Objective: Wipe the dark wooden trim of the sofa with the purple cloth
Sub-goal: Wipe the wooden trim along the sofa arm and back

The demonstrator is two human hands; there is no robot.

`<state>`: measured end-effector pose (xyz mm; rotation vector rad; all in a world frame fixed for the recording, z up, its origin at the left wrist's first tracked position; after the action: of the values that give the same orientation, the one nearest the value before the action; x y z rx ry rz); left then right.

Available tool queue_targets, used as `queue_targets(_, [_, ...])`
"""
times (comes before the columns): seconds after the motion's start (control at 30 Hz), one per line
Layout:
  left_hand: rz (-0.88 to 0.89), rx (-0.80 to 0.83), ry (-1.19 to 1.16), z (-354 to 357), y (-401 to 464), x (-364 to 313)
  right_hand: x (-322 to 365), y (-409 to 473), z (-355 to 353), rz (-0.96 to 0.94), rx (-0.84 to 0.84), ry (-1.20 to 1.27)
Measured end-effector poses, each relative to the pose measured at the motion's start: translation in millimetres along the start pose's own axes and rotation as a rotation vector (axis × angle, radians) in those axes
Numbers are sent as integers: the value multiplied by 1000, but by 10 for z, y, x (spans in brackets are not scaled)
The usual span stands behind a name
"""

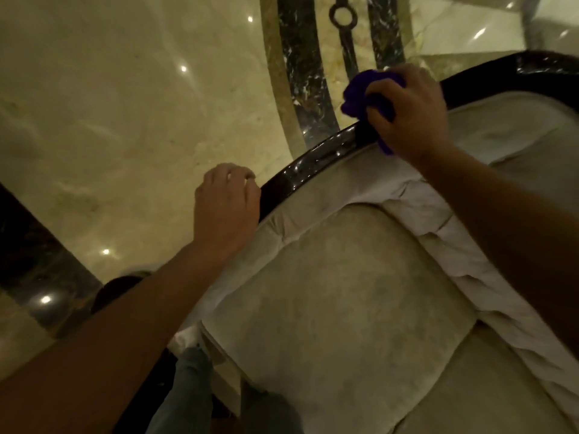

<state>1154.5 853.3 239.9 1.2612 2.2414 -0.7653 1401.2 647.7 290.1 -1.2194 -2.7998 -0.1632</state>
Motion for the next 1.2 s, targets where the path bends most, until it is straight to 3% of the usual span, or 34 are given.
queue_targets(0.1, [-122, 18, 49, 156, 167, -168, -270, 38, -77, 115, -12, 13])
queue_targets(0.2, [-88, -43, 164, 111, 99, -200, 26, -21, 42, 231, -83, 127])
queue_targets(0.33, [-35, -120, 123, 91, 86, -176, 905, -194, 365, 136, -171, 298])
queue_targets(0.43, [-48, -147, 138, 85, 95, -166, 1173, -250, 462, 72, -185, 318])
queue_targets(0.57, [-69, -172, 151, 75, 85, -225, 876, -123, 393, -171, -64, 171])
queue_targets(0.73, [-48, -141, 217, 75, 84, -267, -126, 144, 103, -95, -16, -94])
queue_targets(0.9, [73, 2, 322, 119, 126, -363, -779, 205, -224, -1, 26, -292])
queue_targets(1.07, [257, 71, 339, 153, 110, -360, -231, 147, -128, 258, -5, -180])
queue_targets(1.2, [498, 142, 431, 195, 131, -433, 324, 79, 126, 241, 2, -29])
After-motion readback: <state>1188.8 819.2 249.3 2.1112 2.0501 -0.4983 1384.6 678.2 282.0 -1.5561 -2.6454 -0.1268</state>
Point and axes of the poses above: each hand's wrist, its own y-axis towards the middle knuckle, its own z-axis out of the palm, x = y × z, the point moved 5 cm from there along y, towards the middle knuckle, and after that the axes turned 5 degrees about x, right-handed, at the moved point
